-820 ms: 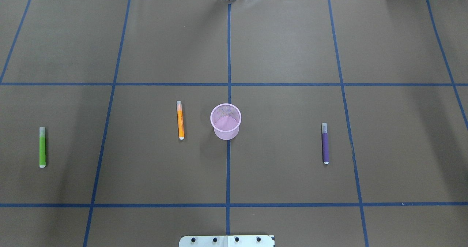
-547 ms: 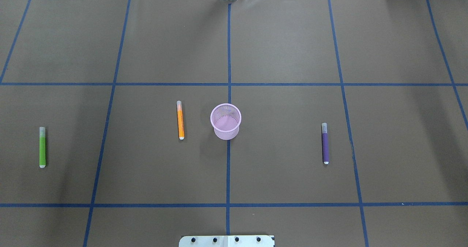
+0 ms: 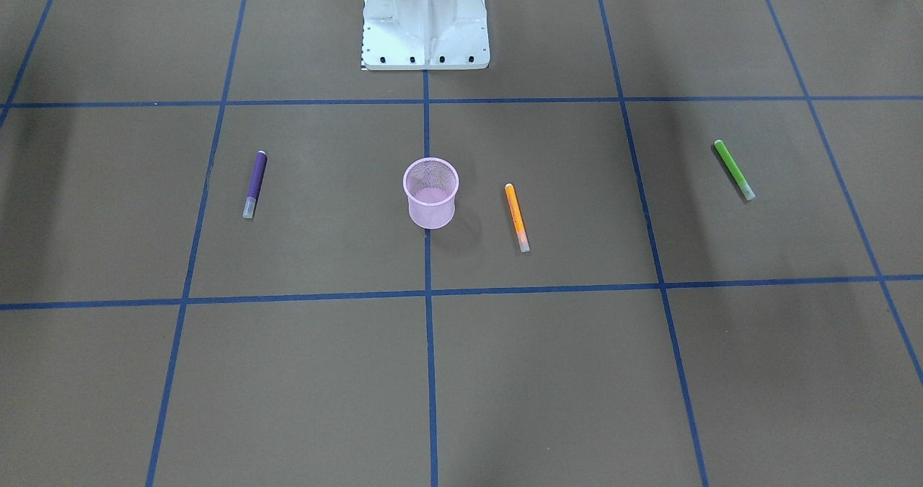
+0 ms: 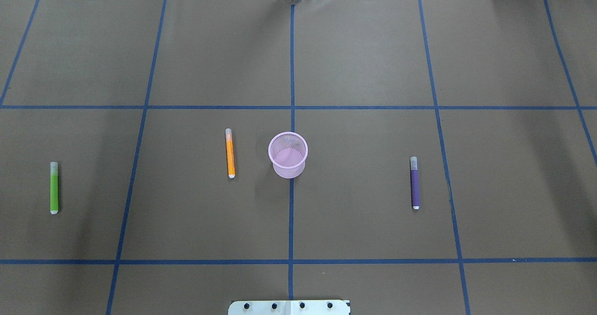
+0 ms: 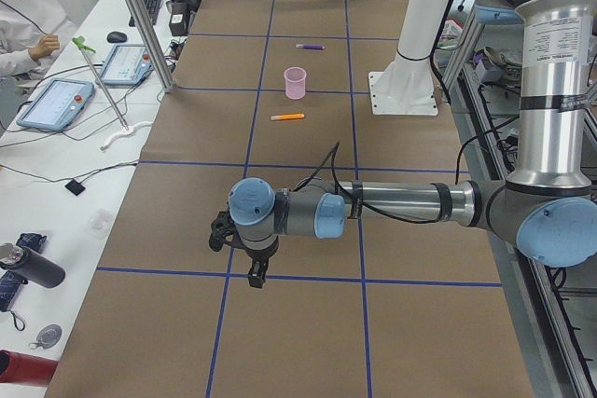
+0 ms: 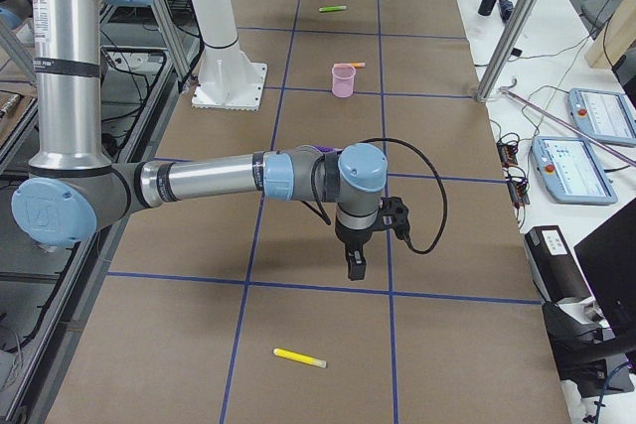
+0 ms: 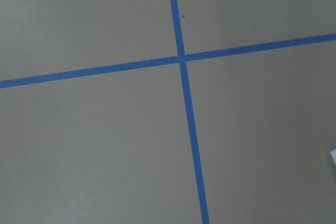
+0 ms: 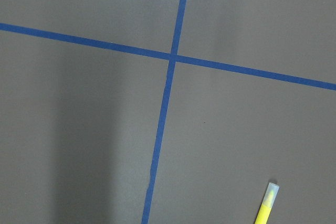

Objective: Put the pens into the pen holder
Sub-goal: 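Lower the right gripper onto the yellow highlighter and grasp it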

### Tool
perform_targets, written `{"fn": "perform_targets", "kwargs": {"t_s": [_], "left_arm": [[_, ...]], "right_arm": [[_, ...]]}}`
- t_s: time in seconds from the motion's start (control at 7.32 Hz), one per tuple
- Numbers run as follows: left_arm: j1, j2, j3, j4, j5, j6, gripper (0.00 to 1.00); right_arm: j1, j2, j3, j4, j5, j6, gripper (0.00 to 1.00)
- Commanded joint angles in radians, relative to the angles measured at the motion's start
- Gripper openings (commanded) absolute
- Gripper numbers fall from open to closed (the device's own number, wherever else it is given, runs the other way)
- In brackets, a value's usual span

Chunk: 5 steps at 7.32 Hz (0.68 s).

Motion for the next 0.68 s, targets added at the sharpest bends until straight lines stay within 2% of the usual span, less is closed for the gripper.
{"fn": "perform_targets", "kwargs": {"t_s": [0.0,0.14,0.27,0.55], "left_arm": [[-0.002,-0.047,-0.002,-0.014,-0.001,-0.002,1.00],[-0.003,-0.064,-0.002,-0.019,-0.002,-0.003,1.00],[-0.003,-0.103,0.004,-0.063,-0.001,-0.003,1.00],[-0.003,-0.114,0.002,-0.157,-0.007,-0.005,1.00]], "right_arm": [[0.000,0.037,0.049,-0.001,-0.001,0.003,1.00],[0.005,0.040,0.072,0.001,-0.001,0.003,1.00],[0.006,0.043,0.067,-0.001,-0.001,0.008,1.00],[0.017,0.007,0.053,-0.002,-0.003,0.012,1.00]]}}
